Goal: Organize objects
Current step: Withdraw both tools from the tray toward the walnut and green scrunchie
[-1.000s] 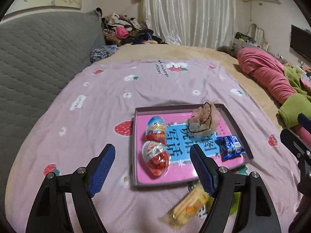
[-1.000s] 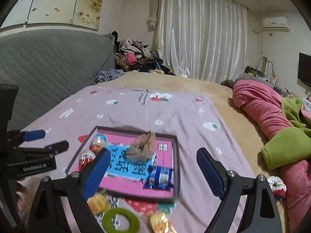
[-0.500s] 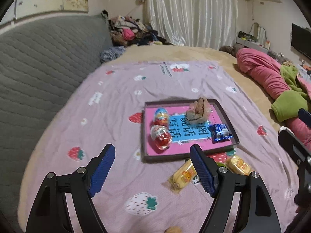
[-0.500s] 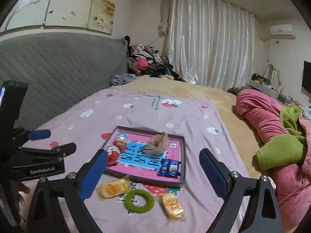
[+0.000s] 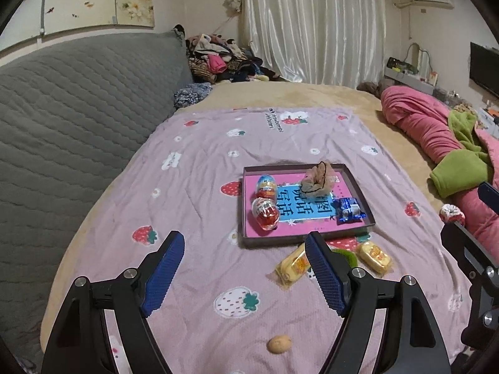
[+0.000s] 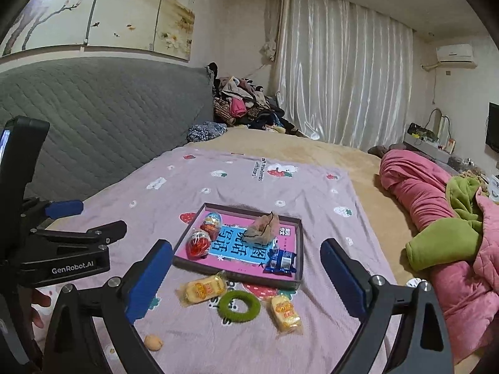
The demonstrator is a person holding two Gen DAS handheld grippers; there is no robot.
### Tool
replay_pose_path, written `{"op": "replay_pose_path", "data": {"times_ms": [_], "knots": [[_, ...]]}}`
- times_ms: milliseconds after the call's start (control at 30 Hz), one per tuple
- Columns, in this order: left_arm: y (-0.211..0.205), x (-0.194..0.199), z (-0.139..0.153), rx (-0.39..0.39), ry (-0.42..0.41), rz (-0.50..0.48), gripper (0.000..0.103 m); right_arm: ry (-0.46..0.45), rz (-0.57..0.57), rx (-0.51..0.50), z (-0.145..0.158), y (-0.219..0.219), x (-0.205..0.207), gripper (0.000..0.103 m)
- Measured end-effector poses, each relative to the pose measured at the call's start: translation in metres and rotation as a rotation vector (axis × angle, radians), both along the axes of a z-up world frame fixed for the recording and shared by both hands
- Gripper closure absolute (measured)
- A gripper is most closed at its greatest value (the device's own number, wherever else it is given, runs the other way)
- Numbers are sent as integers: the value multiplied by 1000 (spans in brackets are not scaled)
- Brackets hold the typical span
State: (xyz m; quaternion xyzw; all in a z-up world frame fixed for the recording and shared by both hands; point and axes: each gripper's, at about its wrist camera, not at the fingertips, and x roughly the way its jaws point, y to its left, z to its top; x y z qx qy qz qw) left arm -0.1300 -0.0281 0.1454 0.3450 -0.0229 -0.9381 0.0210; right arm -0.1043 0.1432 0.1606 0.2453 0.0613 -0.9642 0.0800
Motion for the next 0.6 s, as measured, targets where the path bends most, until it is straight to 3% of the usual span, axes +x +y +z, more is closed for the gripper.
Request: {"op": "replay_pose_path", "data": {"times_ms": [600], "knots": [[11, 44, 25, -28, 42, -11, 22, 26, -32, 10, 14, 16, 37, 5]]}}
